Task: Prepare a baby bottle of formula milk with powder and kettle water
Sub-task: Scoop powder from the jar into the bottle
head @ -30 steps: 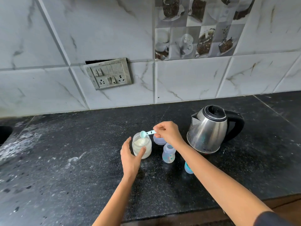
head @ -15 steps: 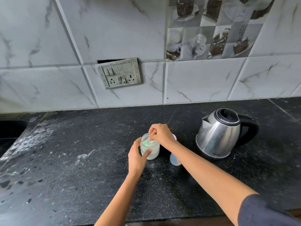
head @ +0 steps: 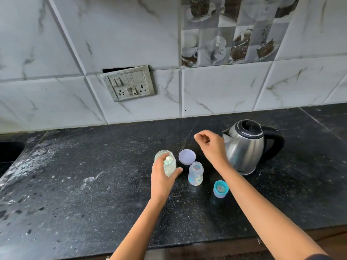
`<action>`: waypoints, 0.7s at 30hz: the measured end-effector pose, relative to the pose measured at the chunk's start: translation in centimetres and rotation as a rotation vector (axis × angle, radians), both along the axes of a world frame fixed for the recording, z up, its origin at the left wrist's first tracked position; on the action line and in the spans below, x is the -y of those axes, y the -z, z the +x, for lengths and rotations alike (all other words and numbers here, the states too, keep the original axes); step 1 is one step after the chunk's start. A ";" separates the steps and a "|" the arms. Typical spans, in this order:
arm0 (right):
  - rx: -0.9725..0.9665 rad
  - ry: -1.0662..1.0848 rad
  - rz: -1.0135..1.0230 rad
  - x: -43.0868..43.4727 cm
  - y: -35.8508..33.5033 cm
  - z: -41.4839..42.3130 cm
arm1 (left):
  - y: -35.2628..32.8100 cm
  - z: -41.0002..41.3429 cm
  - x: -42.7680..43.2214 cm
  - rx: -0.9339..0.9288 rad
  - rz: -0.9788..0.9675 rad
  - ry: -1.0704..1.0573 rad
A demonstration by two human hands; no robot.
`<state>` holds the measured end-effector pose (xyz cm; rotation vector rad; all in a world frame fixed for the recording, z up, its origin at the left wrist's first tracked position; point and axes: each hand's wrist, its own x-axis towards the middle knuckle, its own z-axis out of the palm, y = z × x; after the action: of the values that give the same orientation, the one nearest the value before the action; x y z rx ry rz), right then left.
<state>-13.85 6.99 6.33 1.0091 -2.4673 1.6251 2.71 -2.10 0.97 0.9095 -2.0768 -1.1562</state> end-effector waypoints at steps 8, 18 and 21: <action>-0.071 0.092 -0.083 -6.8 -1.6 -2.7 | 1.5 -2.5 -4.7 0.131 0.088 0.185; -0.351 0.288 0.030 -13.8 -0.7 -10.1 | 1.6 -5.1 -7.3 0.160 0.215 0.074; -0.260 0.319 0.106 -15.4 -0.1 -12.6 | 1.9 -5.7 -8.1 0.150 0.236 0.042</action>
<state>-26.50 22.42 6.41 0.7313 -2.4048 1.2003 -2.97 5.98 -0.91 1.0968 -2.1165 -1.4170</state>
